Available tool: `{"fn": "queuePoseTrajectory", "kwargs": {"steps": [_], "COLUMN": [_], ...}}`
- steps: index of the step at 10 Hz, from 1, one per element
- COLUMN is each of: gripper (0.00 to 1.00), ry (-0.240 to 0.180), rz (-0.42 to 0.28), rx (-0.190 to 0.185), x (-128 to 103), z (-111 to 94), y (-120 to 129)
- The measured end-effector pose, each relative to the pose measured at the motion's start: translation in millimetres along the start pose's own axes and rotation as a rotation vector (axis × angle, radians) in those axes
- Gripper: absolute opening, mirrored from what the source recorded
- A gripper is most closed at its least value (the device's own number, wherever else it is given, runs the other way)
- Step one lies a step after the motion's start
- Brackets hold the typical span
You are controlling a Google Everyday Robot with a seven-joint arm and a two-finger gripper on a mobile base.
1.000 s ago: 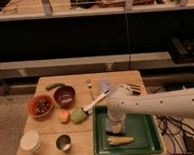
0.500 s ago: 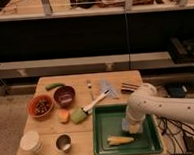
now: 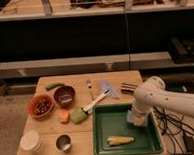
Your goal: Wipe tray with sponge
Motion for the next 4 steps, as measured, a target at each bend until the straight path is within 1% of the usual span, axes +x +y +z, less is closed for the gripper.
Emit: {"fn": "queuePoseTrajectory", "kwargs": {"steps": [1, 4], "gripper": [0.31, 0.31], "ry": [-0.010, -0.035], "rz": [-0.017, -0.081], "rx": [0.002, -0.001], "x": [-11, -76], "z": [1, 11], "y": [0, 7]}}
